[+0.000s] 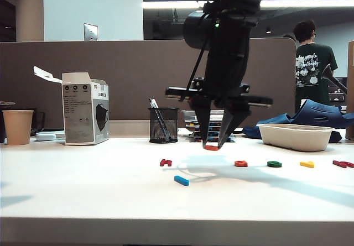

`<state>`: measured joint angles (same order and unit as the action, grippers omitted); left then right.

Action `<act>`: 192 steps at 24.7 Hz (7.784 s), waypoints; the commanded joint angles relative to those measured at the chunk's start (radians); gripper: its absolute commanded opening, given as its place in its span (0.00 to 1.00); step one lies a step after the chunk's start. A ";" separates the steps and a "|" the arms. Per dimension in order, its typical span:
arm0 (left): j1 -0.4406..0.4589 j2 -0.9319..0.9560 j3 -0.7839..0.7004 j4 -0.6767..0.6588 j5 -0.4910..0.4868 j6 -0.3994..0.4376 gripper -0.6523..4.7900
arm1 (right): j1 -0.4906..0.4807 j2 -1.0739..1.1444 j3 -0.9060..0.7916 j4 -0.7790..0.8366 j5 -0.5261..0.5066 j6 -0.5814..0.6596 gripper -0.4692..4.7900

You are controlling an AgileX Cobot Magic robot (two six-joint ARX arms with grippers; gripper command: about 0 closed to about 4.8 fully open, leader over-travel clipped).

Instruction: Select the appropriate letters from the row of letter magnets placed on the table to arrange into the word "love".

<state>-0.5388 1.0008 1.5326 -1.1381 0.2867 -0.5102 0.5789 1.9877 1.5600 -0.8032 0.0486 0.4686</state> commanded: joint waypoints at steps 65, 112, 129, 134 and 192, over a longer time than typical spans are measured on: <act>0.000 -0.004 0.003 -0.008 0.006 0.005 0.11 | 0.200 -0.036 -0.223 -0.090 0.147 0.062 0.45; 0.000 -0.002 0.003 -0.005 -0.025 0.005 0.11 | -0.451 -0.037 -0.005 -0.173 -0.294 -0.856 0.48; 0.000 -0.002 0.003 -0.006 -0.024 0.005 0.11 | -0.448 0.029 -0.026 -0.143 -0.298 -0.867 0.48; 0.000 -0.002 0.003 -0.006 -0.024 0.005 0.11 | -0.448 0.029 -0.045 -0.131 -0.298 -0.867 0.46; 0.000 -0.002 0.003 -0.006 -0.024 0.005 0.11 | -0.432 -0.010 -0.063 -0.169 -0.166 -0.857 0.07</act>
<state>-0.5385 1.0012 1.5326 -1.1484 0.2646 -0.5098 0.1394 2.0010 1.4967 -0.9569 -0.1040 -0.3908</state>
